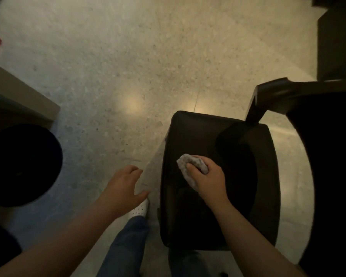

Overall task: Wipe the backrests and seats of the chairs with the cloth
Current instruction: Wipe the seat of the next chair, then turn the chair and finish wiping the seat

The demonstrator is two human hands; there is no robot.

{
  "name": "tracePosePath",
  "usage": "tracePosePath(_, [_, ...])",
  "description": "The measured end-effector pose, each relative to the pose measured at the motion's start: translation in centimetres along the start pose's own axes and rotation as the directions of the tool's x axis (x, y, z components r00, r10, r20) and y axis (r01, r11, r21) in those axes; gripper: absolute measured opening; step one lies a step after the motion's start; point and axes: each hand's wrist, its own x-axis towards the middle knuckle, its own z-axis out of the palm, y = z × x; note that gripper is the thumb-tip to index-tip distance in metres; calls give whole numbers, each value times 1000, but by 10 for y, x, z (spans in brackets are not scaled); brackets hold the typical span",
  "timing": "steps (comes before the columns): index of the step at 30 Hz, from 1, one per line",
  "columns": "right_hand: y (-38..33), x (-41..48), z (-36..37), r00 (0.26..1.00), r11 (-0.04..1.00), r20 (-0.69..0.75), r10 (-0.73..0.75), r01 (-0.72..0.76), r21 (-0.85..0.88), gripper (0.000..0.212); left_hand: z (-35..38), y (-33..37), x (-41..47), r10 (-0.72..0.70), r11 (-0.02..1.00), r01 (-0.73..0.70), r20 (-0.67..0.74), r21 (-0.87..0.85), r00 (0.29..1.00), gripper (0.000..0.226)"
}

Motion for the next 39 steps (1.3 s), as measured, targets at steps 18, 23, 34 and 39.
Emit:
tracePosePath(18, [-167, -117, -128, 956, 977, -253, -151, 184, 111, 29, -169, 177, -71, 117, 979, -154, -255, -130, 960, 63])
tracePosePath(23, [-188, -128, -136, 927, 973, -332, -173, 213, 87, 17, -200, 193, -72, 218, 954, -268, -308, -133, 926, 61])
tracePosePath(34, [-210, -150, -24, 847, 988, -525, -83, 140, 70, 26, -270, 97, -68, 375, 919, -391, -190, -54, 907, 60])
tracePosePath(39, [-214, -159, 20, 833, 991, -551, -42, 106, 85, 30, -292, 53, -70, 379, 923, -384, -123, -17, 917, 59])
